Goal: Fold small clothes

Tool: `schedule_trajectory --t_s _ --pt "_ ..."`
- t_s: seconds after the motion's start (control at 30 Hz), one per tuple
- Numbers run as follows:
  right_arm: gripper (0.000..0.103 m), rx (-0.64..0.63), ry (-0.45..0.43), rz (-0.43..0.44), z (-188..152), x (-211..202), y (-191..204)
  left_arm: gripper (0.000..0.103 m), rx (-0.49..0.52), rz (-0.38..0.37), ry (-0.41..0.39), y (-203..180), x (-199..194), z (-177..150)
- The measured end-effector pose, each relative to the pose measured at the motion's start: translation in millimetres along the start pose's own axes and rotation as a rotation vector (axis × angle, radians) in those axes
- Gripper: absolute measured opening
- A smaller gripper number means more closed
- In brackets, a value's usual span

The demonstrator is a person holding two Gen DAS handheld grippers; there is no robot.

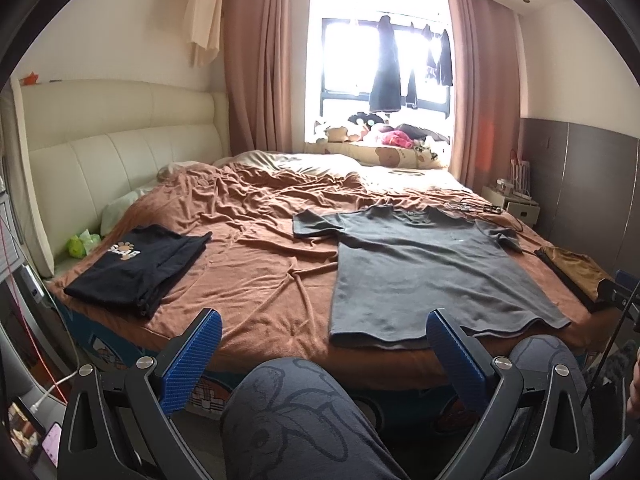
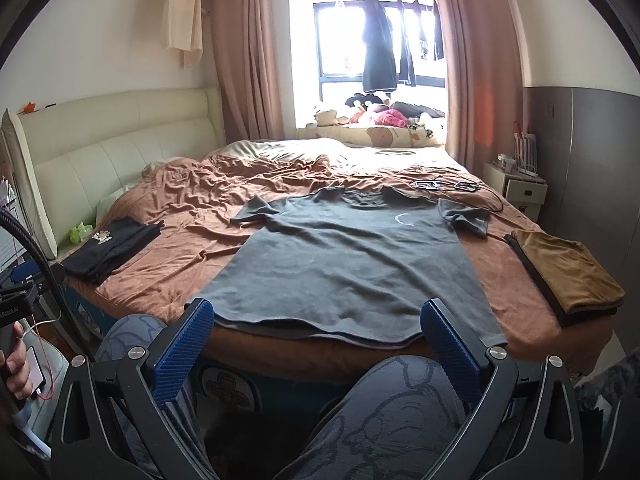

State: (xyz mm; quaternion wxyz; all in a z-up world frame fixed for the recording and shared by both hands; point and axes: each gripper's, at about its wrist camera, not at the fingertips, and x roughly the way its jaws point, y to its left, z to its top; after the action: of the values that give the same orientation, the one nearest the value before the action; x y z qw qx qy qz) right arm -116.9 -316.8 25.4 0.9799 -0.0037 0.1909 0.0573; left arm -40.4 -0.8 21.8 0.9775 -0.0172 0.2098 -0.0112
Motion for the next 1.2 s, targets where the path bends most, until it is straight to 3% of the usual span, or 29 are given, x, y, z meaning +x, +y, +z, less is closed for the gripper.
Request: schedule_trajectory --t_s 1.2 --pt "0.103 -0.016 -0.002 -0.010 -7.0 -7.8 7.6 0.103 -0.002 0.000 -0.017 -2.1 -12.9 -0.5"
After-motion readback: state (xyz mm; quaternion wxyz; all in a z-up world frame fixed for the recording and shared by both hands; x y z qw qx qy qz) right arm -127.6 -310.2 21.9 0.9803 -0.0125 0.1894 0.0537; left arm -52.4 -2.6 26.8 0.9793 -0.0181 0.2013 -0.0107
